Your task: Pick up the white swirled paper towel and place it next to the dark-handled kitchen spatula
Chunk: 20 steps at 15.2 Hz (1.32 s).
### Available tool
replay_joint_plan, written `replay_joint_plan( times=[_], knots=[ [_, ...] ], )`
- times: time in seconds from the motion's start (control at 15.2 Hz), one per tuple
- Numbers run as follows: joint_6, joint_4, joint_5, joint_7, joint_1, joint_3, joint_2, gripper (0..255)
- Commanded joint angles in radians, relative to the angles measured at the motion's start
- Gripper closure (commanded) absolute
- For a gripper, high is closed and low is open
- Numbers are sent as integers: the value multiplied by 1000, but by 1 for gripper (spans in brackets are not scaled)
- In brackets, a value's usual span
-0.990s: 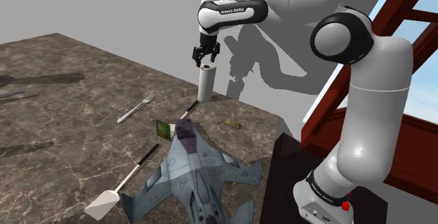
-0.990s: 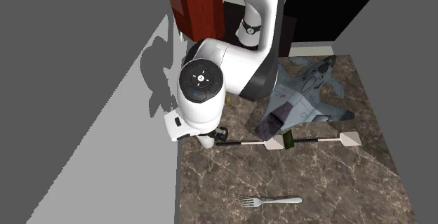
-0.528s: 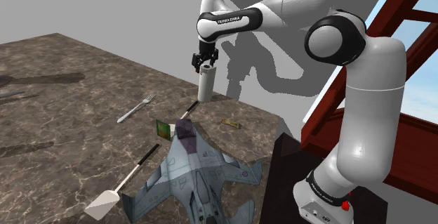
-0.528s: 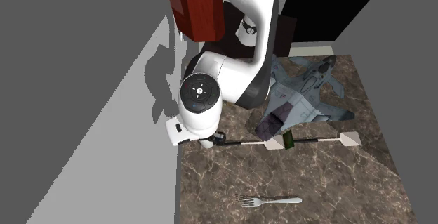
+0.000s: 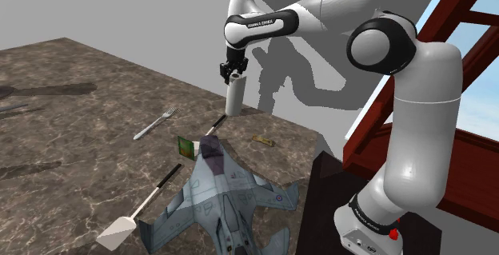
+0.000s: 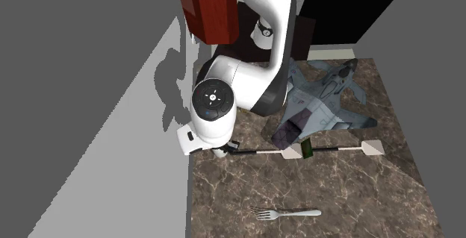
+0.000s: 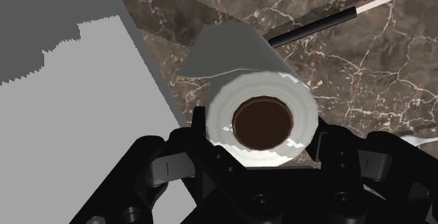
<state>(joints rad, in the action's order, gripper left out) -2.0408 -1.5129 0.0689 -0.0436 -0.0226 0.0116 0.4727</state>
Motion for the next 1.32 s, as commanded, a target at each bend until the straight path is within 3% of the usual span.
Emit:
replay_joint_plan(
  times=[0.0, 0.53, 1.25],
  knots=[
    [0, 0, 0, 0, 0, 0, 0, 255],
    [0, 0, 0, 0, 0, 0, 0, 255],
    [133, 104, -3, 8, 0, 1, -29, 255]
  ],
)
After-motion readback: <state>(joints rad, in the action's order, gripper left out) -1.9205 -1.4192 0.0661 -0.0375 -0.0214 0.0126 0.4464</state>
